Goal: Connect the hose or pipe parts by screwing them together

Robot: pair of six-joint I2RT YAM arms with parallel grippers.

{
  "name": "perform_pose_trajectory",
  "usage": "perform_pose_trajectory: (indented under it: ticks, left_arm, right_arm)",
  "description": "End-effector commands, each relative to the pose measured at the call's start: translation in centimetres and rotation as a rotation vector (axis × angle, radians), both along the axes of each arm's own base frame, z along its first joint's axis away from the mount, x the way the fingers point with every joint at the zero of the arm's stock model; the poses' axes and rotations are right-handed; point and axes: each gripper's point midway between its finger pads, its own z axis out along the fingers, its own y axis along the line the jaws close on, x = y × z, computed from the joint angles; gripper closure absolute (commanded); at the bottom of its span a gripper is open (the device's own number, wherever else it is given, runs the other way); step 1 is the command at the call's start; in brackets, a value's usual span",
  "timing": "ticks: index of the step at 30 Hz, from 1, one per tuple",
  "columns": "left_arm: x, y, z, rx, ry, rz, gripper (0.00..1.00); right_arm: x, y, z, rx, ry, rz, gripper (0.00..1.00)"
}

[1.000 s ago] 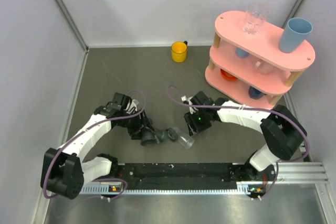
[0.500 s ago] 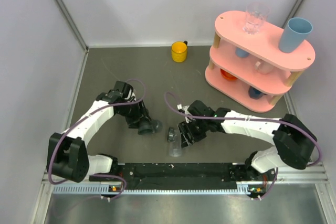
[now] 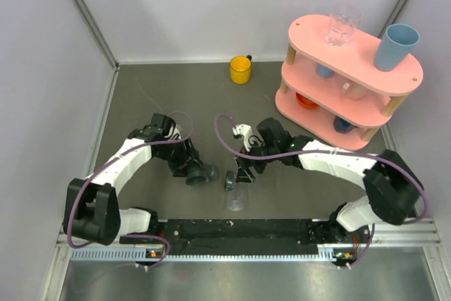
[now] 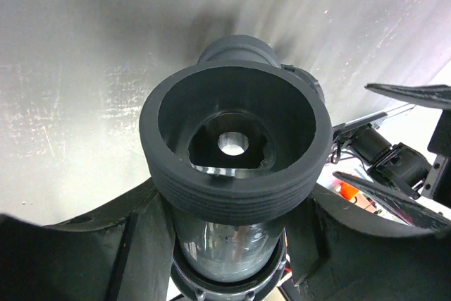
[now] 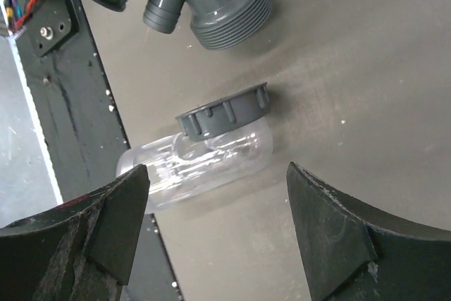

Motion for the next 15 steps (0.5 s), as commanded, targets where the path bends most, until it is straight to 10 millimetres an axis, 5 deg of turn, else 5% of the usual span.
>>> perform_pose_trajectory:
  ticks: [1,15]
  left_arm:
    - [0.2,-0.1,0.9,-0.034,-0.04,-0.002,1.0]
    - [-0.7,-0.3,0.3,-0.06,-0.024,0.004,1.0]
  right_arm:
    - [1.7,2.7,1.4,0.102,-0.131,0.176,0.22]
    - [1.1,3.7,-2.9,0.112,-0.06,0.27,0.27]
